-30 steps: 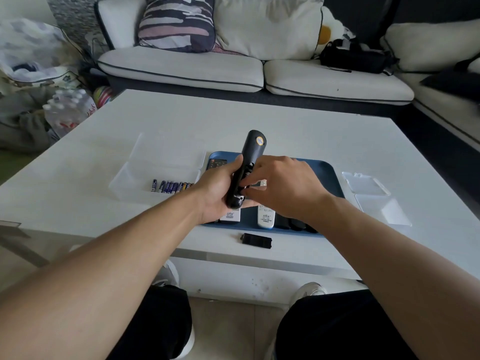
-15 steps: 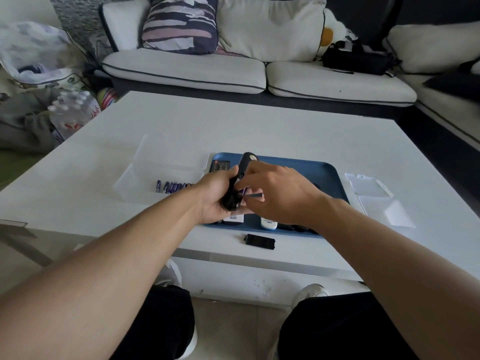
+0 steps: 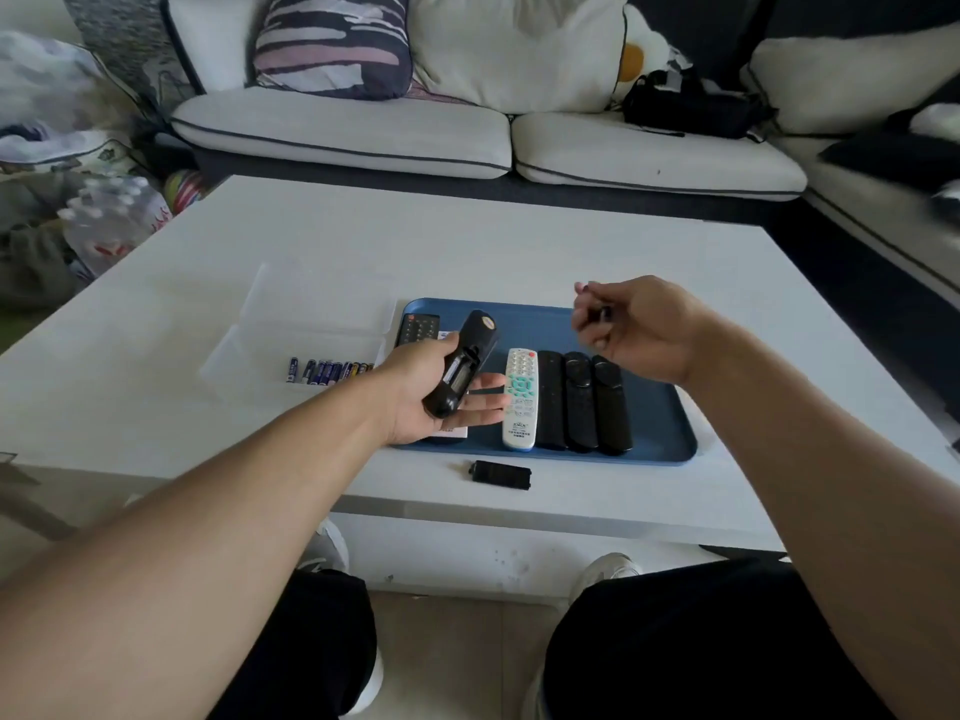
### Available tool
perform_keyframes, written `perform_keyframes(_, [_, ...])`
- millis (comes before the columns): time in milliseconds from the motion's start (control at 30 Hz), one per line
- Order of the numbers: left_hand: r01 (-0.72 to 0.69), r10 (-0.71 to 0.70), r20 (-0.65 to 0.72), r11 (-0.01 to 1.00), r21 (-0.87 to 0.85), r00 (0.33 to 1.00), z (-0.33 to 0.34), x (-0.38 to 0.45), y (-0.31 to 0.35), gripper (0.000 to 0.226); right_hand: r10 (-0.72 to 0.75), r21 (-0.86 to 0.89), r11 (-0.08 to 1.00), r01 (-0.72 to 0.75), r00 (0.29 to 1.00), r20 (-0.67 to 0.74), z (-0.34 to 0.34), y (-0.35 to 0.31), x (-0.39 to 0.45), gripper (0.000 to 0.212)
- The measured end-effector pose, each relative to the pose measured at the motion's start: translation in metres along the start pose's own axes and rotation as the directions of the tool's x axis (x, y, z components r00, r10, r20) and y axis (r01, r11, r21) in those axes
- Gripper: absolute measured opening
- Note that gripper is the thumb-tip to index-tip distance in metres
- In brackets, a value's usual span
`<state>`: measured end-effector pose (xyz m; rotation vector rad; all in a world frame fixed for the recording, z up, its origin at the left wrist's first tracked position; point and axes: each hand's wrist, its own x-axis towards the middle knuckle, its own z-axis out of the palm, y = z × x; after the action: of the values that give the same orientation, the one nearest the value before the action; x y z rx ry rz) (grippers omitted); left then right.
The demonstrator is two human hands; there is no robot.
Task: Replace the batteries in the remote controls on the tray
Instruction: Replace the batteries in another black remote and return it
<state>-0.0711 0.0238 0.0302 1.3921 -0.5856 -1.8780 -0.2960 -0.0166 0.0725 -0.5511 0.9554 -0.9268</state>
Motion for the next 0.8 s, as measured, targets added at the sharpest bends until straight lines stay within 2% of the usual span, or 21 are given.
perform_keyframes(33, [-0.002,0.002,0.002,1.0,-0.016,1.0,0.003,0.002,0.0,0.04,0.036,0.244,0.969,-0.032,0.999,-0.011,-0.015,-0.009,0.002,0.014])
perform_keyframes(100, [-0.002,0.002,0.009,0.999,-0.044,1.0,0.011,0.007,0.0,0.043,0.073,0.623,0.782,-0.002,0.993,-0.088,-0.045,-0.021,0.005,0.016])
perform_keyframes(167, [0.0,0.002,0.031,0.998,-0.061,1.0,0.024,0.01,-0.001,0.047,0.116,0.757,0.646,0.091,0.969,-0.216,-0.072,-0.025,0.003,0.016])
perform_keyframes(233, [0.001,0.003,0.06,0.998,-0.065,0.998,0.04,0.013,-0.002,0.052,0.126,0.739,0.658,0.146,0.946,-0.299,-0.094,-0.026,-0.004,0.015])
perform_keyframes(300, [-0.004,0.01,0.074,0.997,-0.079,0.997,0.052,0.014,-0.003,0.052,0.104,0.597,0.792,0.129,0.934,-0.34,-0.109,-0.025,-0.008,0.017])
perform_keyframes(333, [-0.006,0.013,0.082,0.996,-0.085,0.997,0.057,0.014,-0.004,0.051,0.063,0.411,0.905,0.111,0.92,-0.387,-0.115,-0.025,-0.01,0.019])
perform_keyframes(367, [-0.006,0.014,0.091,0.996,-0.09,0.996,0.062,0.014,-0.004,0.049,-0.019,0.144,0.985,0.095,0.889,-0.458,-0.12,-0.025,-0.013,0.019])
perform_keyframes(400, [-0.005,0.015,0.103,0.996,-0.093,0.995,0.066,0.015,-0.005,0.048,-0.134,-0.161,0.985,0.058,0.845,-0.517,-0.124,-0.025,-0.015,0.015])
perform_keyframes(433, [0.0,0.011,0.116,0.996,-0.092,0.993,0.072,0.016,-0.006,0.047,-0.234,-0.426,0.905,-0.02,0.811,-0.536,-0.13,-0.024,-0.019,0.009])
perform_keyframes(467, [0.001,0.01,0.123,0.996,-0.089,0.992,0.075,0.016,-0.007,0.047,-0.295,-0.613,0.782,-0.113,0.799,-0.524,-0.134,-0.022,-0.022,0.01])
perform_keyframes(533, [0.004,0.007,0.135,0.997,-0.083,0.991,0.083,0.019,-0.008,0.047,-0.314,-0.787,0.569,-0.237,0.822,-0.475,-0.145,-0.021,-0.028,0.02])
perform_keyframes(600, [0.01,0.002,0.14,0.997,-0.082,0.99,0.09,0.022,-0.009,0.047,-0.29,-0.861,0.413,-0.297,0.853,-0.434,-0.154,-0.022,-0.031,0.026])
perform_keyframes(700, [0.014,-0.004,0.145,0.997,-0.071,0.989,0.097,0.026,-0.012,0.047,-0.312,-0.904,0.238,-0.354,0.854,-0.416,-0.162,-0.024,-0.028,0.029])
perform_keyframes(800, [0.014,-0.005,0.144,0.998,-0.061,0.99,0.101,0.03,-0.014,0.047,-0.325,-0.906,-0.118,-0.407,0.878,-0.352,-0.167,-0.02,-0.025,0.035])
